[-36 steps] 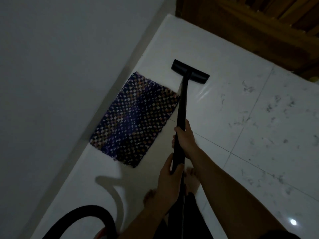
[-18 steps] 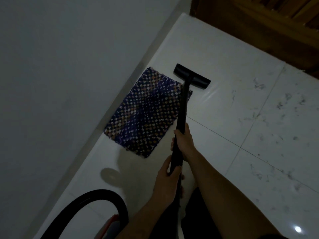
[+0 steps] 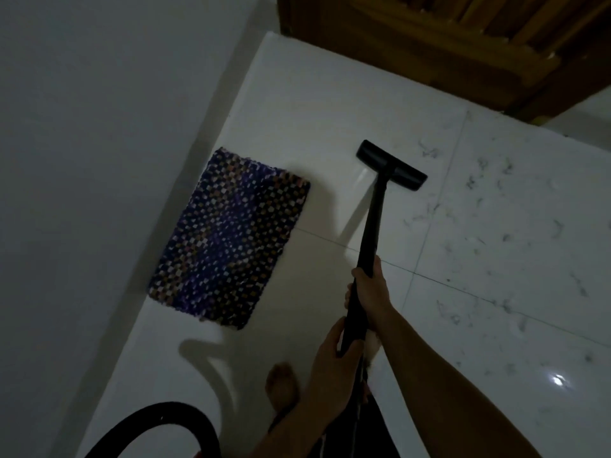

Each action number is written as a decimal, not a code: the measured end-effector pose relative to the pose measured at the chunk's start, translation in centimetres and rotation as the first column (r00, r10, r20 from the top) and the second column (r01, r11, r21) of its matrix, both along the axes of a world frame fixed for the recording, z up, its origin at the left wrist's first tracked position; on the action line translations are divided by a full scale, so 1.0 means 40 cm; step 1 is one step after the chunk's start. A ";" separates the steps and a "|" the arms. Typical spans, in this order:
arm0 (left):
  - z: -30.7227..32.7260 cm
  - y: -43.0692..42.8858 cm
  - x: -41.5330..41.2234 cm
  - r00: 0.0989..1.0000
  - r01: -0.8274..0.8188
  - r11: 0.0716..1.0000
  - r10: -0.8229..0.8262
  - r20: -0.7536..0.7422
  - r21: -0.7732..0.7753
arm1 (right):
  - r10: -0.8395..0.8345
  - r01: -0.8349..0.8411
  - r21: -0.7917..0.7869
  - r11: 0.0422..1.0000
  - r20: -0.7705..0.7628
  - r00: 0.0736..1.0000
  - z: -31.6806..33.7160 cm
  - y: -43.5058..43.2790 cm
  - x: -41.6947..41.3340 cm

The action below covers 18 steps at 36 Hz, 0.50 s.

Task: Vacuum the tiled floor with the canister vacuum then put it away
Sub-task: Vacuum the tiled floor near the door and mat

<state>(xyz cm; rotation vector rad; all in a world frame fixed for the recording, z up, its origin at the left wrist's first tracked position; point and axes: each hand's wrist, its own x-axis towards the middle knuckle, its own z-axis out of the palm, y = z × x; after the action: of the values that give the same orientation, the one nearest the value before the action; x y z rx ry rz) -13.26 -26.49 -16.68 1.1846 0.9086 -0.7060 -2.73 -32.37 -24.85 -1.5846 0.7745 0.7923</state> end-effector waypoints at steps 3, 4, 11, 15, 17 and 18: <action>-0.004 -0.061 0.053 1.000 0.014 1.000 -0.014 0.005 -0.018 | -0.007 0.008 -0.017 1.000 0.000 1.000 -0.011 -0.063 0.051; -0.003 -0.082 0.073 1.000 0.017 0.999 -0.016 0.012 -0.029 | -0.004 0.004 -0.015 1.000 0.001 1.000 -0.014 -0.082 0.069; -0.011 -0.203 0.194 0.999 0.045 0.998 -0.044 0.020 -0.046 | 0.032 -0.031 -0.028 0.999 0.033 0.999 -0.027 -0.191 0.192; -0.027 -0.241 0.249 0.998 0.042 0.999 -0.041 0.039 -0.030 | 0.029 -0.027 -0.042 0.999 0.056 0.998 -0.032 -0.229 0.254; -0.033 -0.260 0.284 0.999 0.031 0.999 -0.030 0.035 -0.038 | 0.019 -0.016 -0.045 0.999 0.061 0.998 -0.036 -0.252 0.289; -0.033 -0.270 0.302 0.999 0.029 0.999 -0.027 0.036 -0.045 | 0.016 -0.013 -0.047 0.999 0.063 0.998 -0.040 -0.263 0.306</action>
<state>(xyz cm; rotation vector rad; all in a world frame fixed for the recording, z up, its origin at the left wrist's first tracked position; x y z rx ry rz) -1.17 -37.28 -18.01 1.1680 0.8441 -0.7230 9.51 -42.89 -26.43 -1.6510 0.7408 0.7352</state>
